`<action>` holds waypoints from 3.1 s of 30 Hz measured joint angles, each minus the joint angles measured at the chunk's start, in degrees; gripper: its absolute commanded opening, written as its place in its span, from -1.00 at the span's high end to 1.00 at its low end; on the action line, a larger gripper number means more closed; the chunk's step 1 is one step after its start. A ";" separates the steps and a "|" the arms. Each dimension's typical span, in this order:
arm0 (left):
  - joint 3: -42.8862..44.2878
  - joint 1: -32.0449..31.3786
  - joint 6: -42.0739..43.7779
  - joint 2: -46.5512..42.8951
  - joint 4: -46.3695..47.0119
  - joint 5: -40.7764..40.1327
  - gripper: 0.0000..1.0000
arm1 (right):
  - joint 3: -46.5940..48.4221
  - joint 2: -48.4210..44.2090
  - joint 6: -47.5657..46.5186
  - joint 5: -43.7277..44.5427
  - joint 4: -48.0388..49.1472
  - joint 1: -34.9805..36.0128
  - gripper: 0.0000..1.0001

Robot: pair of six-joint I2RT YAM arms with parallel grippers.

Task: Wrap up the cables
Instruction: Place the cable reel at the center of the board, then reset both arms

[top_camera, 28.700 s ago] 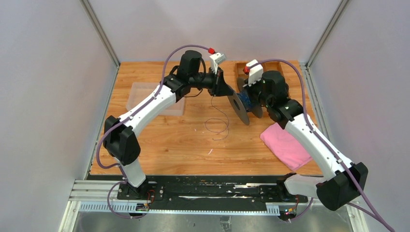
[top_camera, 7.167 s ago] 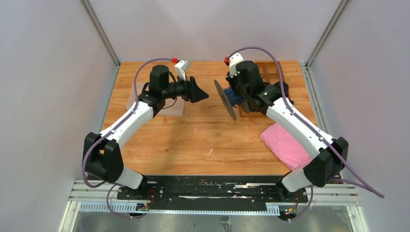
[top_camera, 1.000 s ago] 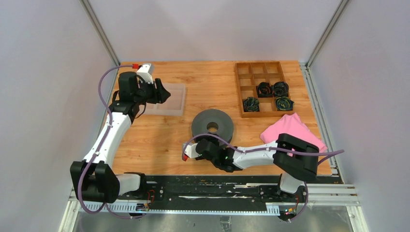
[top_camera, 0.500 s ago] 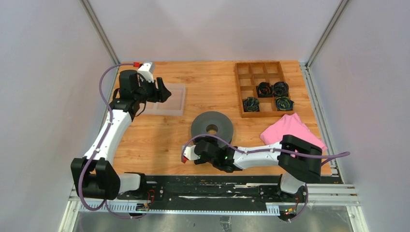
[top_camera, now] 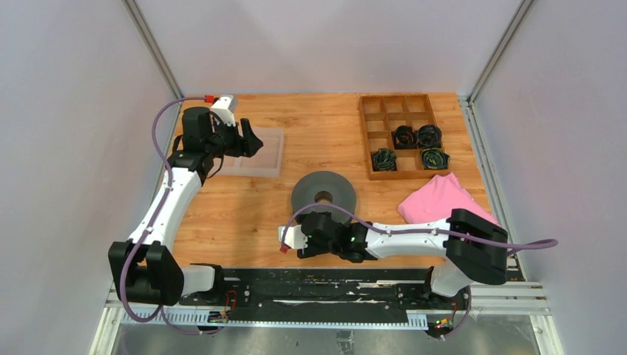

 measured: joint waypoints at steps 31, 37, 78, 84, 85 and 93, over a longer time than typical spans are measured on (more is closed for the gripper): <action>1.36 0.52 11.54 -4.44 -1.79 -9.84 -0.96 | 21.62 -17.20 18.78 -12.09 -17.49 -53.35 -0.56; 0.07 0.52 11.82 -5.51 -0.74 -11.74 -0.96 | 25.64 -14.53 22.71 -13.22 -20.00 -60.11 -0.57; -19.58 0.55 13.49 -33.40 10.36 -16.55 -0.96 | 5.44 -40.57 23.69 -19.85 -16.92 -71.45 -0.66; -19.50 0.55 13.57 -33.42 8.87 -16.59 -0.96 | 5.42 -41.81 22.40 -19.34 -16.50 -71.45 -0.66; -19.45 0.55 13.55 -33.42 8.61 -16.63 -0.96 | 5.42 -41.86 22.25 -19.34 -16.41 -71.45 -0.66; -18.86 0.52 13.51 -33.44 7.32 -18.25 -0.96 | 4.48 -41.86 21.07 -19.34 -16.13 -71.45 -0.67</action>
